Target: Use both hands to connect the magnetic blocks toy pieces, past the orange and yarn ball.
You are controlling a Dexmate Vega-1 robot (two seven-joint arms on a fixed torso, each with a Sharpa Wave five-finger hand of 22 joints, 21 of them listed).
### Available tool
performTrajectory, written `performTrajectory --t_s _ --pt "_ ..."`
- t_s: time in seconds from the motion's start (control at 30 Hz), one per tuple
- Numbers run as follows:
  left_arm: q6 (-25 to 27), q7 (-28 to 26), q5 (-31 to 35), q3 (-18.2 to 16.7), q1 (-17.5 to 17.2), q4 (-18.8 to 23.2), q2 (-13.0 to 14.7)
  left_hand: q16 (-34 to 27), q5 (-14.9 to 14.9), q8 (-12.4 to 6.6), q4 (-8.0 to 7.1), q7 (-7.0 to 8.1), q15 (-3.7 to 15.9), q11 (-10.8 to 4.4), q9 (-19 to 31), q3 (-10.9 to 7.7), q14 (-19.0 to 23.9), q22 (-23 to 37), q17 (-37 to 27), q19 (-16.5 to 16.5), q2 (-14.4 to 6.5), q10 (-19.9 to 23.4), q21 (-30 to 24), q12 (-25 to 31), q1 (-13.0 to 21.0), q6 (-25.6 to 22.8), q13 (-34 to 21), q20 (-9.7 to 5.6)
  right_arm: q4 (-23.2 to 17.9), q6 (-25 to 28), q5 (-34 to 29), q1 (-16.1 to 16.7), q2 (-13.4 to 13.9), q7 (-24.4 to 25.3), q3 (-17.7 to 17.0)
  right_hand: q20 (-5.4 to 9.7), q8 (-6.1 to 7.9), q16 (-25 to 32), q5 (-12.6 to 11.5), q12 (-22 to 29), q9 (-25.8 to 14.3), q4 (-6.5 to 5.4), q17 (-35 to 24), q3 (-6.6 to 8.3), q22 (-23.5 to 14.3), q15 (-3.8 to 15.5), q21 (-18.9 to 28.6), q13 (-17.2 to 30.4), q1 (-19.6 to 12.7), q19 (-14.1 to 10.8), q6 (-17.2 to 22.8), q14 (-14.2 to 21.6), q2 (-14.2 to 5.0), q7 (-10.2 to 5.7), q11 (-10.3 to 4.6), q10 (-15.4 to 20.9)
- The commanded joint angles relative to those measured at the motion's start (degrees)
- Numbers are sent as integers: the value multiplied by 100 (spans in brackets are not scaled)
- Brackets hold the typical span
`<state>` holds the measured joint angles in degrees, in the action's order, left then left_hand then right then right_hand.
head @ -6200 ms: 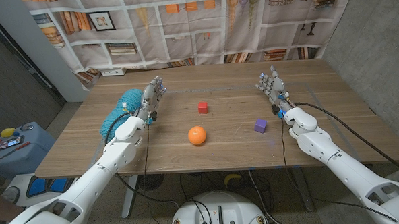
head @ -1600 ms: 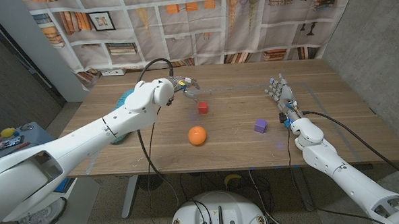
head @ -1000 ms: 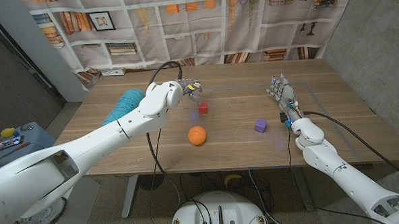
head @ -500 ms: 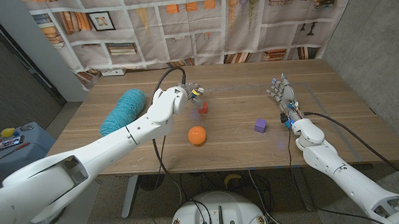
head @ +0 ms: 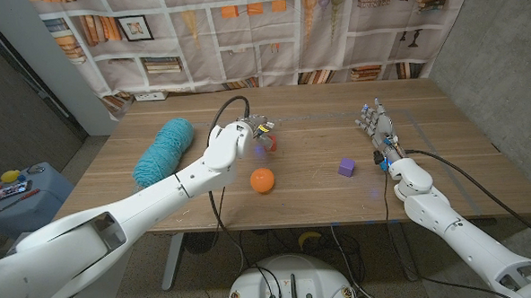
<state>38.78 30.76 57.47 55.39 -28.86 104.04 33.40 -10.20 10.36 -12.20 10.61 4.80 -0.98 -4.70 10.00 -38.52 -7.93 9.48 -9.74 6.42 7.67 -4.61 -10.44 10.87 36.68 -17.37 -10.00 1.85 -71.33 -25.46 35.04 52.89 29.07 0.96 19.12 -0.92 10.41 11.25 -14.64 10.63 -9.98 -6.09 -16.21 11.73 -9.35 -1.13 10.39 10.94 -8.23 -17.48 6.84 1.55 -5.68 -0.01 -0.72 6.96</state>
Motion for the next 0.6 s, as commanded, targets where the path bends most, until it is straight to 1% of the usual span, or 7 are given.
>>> performTrajectory --t_s 0.03,0.17,0.33,0.6 --pt "95 -235 -30 65 -28 -215 -134 -39 12 -46 -17 -13 14 -11 26 28 47 11 -8 -33 10 69 -27 48 89 -104 -9 32 -11 15 30 15 7 -26 -10 -2 31 30 0 37 -13 26 -12 35 -18 -18 29 -5 -13 -24 21 42 -37 -15 11 47" --pt "135 -315 -35 99 -14 -285 -169 -45 15 -64 -17 -37 20 -2 27 33 77 11 -8 -52 8 103 -31 58 119 -171 -9 34 -17 34 31 16 12 -22 -8 3 32 33 1 38 -14 26 -4 38 -18 -22 30 -5 -8 -27 23 48 -41 -17 9 48" --pt "176 -421 -49 142 2 -375 -206 -56 18 -79 -18 -22 44 -4 29 39 130 11 -7 -81 6 148 -36 68 157 -238 -8 38 3 19 44 13 2 -43 -9 -3 34 33 1 38 -14 25 5 42 -18 -11 30 -5 -2 -29 29 42 -46 -24 11 49" --pt "214 -643 -59 205 10 -466 -242 -70 24 -180 -21 -59 70 -45 34 69 300 11 -3 -209 -3 333 -55 102 298 -630 -7 43 -2 36 35 8 1 -23 -5 -11 36 36 1 42 -14 24 17 47 -18 -12 34 -5 8 -42 34 46 -53 -21 11 59"
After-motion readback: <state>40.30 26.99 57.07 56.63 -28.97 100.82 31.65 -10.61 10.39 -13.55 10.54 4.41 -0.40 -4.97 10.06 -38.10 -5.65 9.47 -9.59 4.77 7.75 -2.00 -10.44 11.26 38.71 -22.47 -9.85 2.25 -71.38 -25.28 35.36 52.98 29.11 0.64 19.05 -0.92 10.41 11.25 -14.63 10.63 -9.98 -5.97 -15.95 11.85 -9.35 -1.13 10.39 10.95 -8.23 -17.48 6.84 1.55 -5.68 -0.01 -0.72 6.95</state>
